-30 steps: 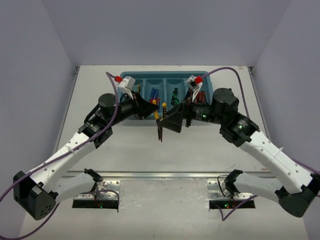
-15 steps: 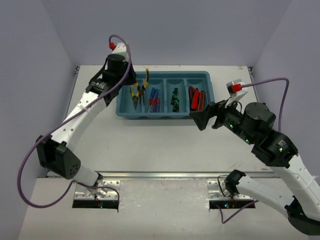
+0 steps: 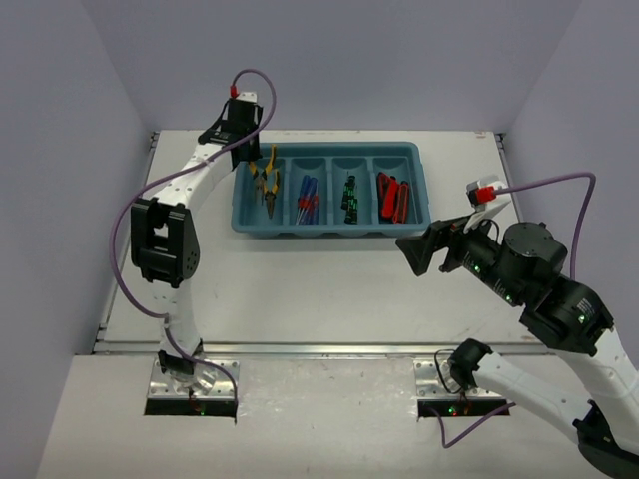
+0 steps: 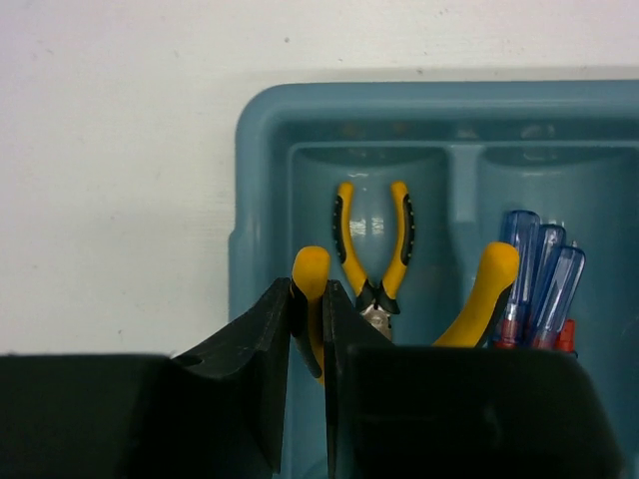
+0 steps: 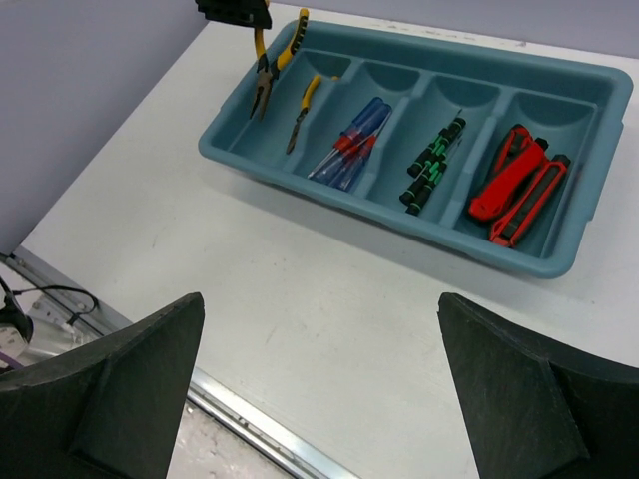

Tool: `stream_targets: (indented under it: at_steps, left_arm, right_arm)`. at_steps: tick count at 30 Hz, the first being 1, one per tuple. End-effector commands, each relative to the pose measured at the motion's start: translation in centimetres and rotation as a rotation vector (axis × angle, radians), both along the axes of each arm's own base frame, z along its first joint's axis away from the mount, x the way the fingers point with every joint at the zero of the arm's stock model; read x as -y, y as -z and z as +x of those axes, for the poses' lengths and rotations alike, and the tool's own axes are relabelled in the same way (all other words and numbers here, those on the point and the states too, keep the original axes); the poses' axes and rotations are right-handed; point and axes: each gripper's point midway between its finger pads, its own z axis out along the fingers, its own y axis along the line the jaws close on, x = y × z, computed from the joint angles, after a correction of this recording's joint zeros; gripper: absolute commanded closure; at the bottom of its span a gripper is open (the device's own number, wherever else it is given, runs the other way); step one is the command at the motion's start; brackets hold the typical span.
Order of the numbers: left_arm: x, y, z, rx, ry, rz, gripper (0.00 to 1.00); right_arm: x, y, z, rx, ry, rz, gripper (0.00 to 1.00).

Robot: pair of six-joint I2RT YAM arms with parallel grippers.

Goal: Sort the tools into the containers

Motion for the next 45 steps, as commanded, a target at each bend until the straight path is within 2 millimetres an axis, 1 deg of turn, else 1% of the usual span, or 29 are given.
stream_targets:
  at_steps: [1,3,4,6,9,10,12,13,15,16,17,21,22,23,25,26,28,30,32,34,36,37,38,39,40,41,42,43,45]
  left_arm:
    - [2.0,-1.7,1.9,0.053,0.053,-0.051,1.00]
    - [2.1,-1.0,2.0,0.029,0.042,-0.062,0.99]
    - [2.3,0.0,1.9,0.003,0.051,-0.067,0.98]
    - [2.6,0.7,1.9,-0.022,0.050,-0.086,0.90]
    - [2.2,1.2,1.6,-0.067,-0.010,-0.091,0.76]
    - [2.0,1.1,1.6,-0.072,-0.025,-0.093,0.72]
    - [1.5,0.6,1.6,-0.074,-0.071,-0.097,0.58]
    - [1.3,0.0,1.7,-0.064,-0.087,-0.097,0.51]
    - [1.1,-0.8,1.7,-0.056,-0.097,-0.098,0.44]
    - [1.1,-1.9,1.6,-0.039,-0.100,-0.102,0.37]
    - [1.1,-2.9,1.6,-0.023,-0.101,-0.106,0.33]
    - [1.0,-10.3,-0.4,0.103,-0.091,-0.155,0.13]
    - [0.9,-11.7,-1.2,0.128,-0.093,-0.167,0.09]
    - [0.7,-12.0,-2.3,0.128,-0.103,-0.178,0.02]
    - [-0.1,-16.9,-6.3,0.244,-0.108,-0.222,0.00]
    - [-0.7,-17.6,-8.9,0.267,-0.117,-0.235,0.00]
    - [-2.1,-18.5,-13.3,0.333,-0.149,-0.254,0.00]
    - [-3.4,-18.0,-17.3,0.382,-0.179,-0.265,0.00]
    - [-4.6,-16.7,-20.6,0.418,-0.207,-0.266,0.00]
    - [-5.7,-15.0,-23.3,0.434,-0.226,-0.254,0.00]
    - [-6.5,-13.9,-25.0,0.444,-0.238,-0.230,0.00]
    - [-7.1,-13.8,-26.0,0.460,-0.240,-0.201,0.00]
    - [-7.7,-14.3,-27.3,0.501,-0.250,-0.195,0.00]
    - [-8.3,-14.1,-28.3,0.520,-0.262,-0.180,0.00]
    - [-8.8,-13.7,-29.2,0.539,-0.275,-0.165,0.00]
    - [-9.3,-12.7,-29.6,0.554,-0.304,-0.159,0.00]
    - [-9.3,-12.4,-29.9,0.579,-0.297,-0.165,0.00]
    - [-9.1,-12.7,-30.8,0.631,-0.275,-0.187,0.00]
    - [-8.9,-12.1,-31.3,0.670,-0.255,-0.208,0.00]
  right_arm:
    - [0.0,1.0,0.3,-0.011,0.007,-0.030,0.01]
    - [0.0,1.3,0.4,-0.020,0.008,-0.033,0.01]
    - [-0.1,1.5,0.4,-0.024,0.005,-0.034,0.01]
    - [-0.2,1.7,0.5,-0.030,0.005,-0.037,0.01]
    - [-0.5,2.1,0.7,-0.042,0.002,-0.047,0.01]
    - [-0.6,2.2,0.7,-0.047,-0.004,-0.049,0.01]
    - [-0.8,2.2,0.7,-0.050,-0.011,-0.045,0.01]
    - [-0.8,2.2,0.7,-0.050,-0.012,-0.044,0.01]
    - [-0.8,2.1,0.6,-0.047,-0.012,-0.042,0.01]
    - [-0.8,2.0,0.6,-0.046,-0.012,-0.041,0.01]
    - [-0.8,1.9,0.6,-0.044,-0.013,-0.039,0.01]
    - [-0.5,1.9,0.8,-0.042,0.004,-0.060,0.01]
    - [-0.2,2.1,1.0,-0.045,0.019,-0.071,0.01]
    - [0.0,2.3,1.3,-0.045,0.036,-0.086,0.01]
    - [1.1,3.1,2.1,-0.048,0.097,-0.152,0.01]
    - [2.0,3.8,2.7,-0.056,0.145,-0.200,0.01]
    - [3.5,5.0,3.4,-0.080,0.232,-0.274,0.01]
    - [4.7,5.5,3.8,-0.094,0.299,-0.323,0.01]
    - [5.4,5.6,3.8,-0.082,0.325,-0.343,0.01]
    - [6.6,5.8,4.0,-0.071,0.384,-0.369,0.01]
    - [7.7,5.9,3.8,-0.072,0.438,-0.391,0.01]
    - [8.2,5.9,3.7,-0.072,0.461,-0.396,0.01]
    - [8.7,5.8,3.6,-0.071,0.480,-0.394,0.01]
    - [9.0,5.9,3.3,-0.072,0.485,-0.395,0.01]
    - [9.3,6.0,3.0,-0.074,0.490,-0.395,0.01]
    - [9.4,6.4,2.8,-0.079,0.488,-0.403,0.01]
    - [9.6,6.5,2.6,-0.077,0.490,-0.404,0.01]
    - [9.9,6.5,2.4,-0.072,0.498,-0.400,0.01]
    - [10.3,6.7,2.1,-0.064,0.506,-0.387,0.01]
